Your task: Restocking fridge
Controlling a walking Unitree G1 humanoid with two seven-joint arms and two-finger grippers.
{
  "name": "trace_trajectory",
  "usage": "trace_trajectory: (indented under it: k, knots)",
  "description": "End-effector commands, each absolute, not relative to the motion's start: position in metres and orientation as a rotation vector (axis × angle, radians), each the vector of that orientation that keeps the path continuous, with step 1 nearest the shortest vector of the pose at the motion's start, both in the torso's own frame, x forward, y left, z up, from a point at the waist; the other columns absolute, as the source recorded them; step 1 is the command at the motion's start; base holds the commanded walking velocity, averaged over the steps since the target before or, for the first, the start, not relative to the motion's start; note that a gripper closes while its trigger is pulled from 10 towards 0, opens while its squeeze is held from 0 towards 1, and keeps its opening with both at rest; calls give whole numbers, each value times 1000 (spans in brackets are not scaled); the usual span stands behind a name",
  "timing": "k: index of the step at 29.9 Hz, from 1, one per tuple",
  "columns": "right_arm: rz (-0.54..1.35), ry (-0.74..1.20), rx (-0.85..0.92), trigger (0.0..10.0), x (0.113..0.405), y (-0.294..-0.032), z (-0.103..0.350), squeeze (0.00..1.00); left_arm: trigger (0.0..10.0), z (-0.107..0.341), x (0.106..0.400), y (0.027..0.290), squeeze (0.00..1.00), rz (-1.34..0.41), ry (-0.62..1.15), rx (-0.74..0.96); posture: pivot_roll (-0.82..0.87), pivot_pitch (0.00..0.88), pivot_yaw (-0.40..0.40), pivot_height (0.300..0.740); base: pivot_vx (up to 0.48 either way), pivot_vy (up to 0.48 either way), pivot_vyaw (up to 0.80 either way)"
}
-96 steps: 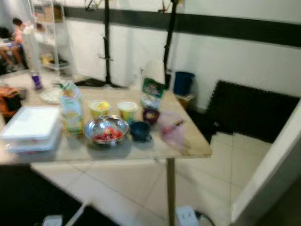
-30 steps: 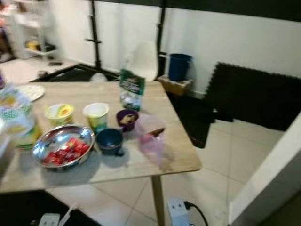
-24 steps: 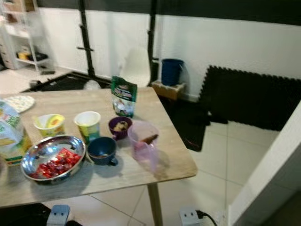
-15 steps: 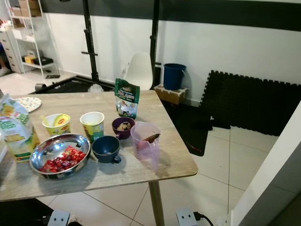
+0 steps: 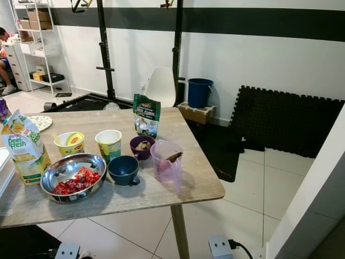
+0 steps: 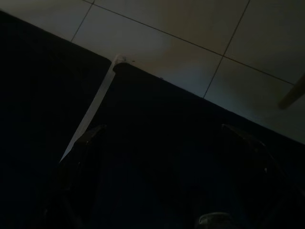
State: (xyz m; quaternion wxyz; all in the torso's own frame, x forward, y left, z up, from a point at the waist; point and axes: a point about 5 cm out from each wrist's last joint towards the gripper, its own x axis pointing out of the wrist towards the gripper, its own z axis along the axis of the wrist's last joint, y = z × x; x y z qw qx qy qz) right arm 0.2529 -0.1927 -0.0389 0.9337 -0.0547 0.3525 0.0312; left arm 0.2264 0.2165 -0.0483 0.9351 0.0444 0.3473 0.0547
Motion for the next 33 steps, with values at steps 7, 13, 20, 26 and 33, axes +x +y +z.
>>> trace_trajectory:
  k: [7,13,20,26,33]
  knots:
    - [73,748,-113,10000,249,-192,-43,0,10000,-51,222,219,0,134,729,90,-17,66,-25,740,0,0,0]
    - [83,758,-112,10000,245,-188,-46,0,10000,-52,221,220,0,136,739,92,-16,69,-22,740,0,0,0]
    - [85,766,-111,10000,241,-187,-49,0,10000,-52,222,220,0,128,739,101,-19,68,-17,740,0,0,0]
    - [86,772,-114,10000,239,-187,-50,0,10000,-52,221,220,0,134,750,95,-15,60,-18,740,0,0,0]
    - [86,773,-112,10000,239,-187,-50,0,10000,-53,220,220,0,118,756,108,-19,57,-14,740,0,206,0]
